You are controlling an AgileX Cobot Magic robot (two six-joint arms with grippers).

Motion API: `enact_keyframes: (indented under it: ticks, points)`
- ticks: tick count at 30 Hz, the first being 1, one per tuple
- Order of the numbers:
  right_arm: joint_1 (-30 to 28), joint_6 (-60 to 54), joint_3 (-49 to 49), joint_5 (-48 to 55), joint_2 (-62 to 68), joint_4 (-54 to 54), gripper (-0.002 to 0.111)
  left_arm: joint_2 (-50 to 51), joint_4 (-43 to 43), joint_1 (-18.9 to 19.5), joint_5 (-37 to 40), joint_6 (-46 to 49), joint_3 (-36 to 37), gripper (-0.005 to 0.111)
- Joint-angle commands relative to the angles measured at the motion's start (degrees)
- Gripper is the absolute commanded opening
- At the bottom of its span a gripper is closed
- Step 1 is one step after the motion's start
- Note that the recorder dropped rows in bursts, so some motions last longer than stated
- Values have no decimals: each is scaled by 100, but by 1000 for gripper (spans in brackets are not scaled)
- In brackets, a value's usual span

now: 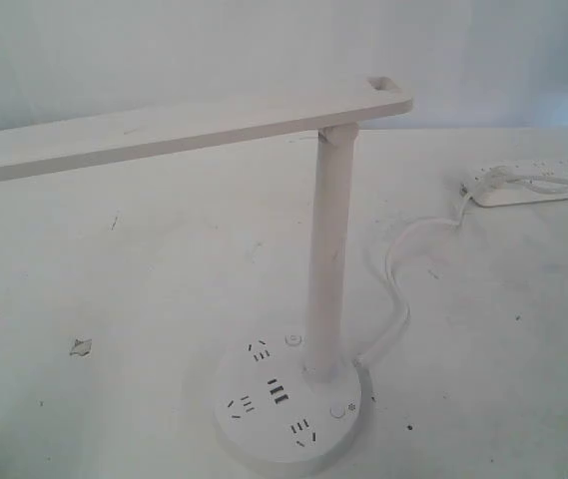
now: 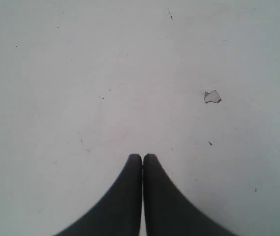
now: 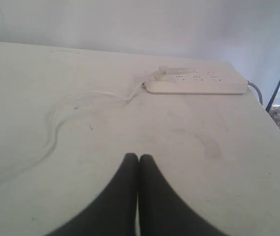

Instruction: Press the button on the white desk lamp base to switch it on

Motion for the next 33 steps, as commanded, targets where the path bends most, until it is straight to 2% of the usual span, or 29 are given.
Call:
enact_keyframes:
  ticks: [1,16,22,27,33]
  points:
    - [13,-20,9,-72,-18,-23,0,-21,-13,-1,40,-6,5,0]
    - [13,-34,9,-222,-18,-66,0,-21,-13,-1,40,-6,5,0]
    - [13,-33,9,-1525,-18,-55,0,-21,-13,-1,40,-6,5,0]
    - [13,1877,9,-2907,-18,595,0,-21,-13,-1,40,-6,5,0]
    - [13,3560,9,-5044,-18,600,0,-21,-13,-1,40,-6,5,0]
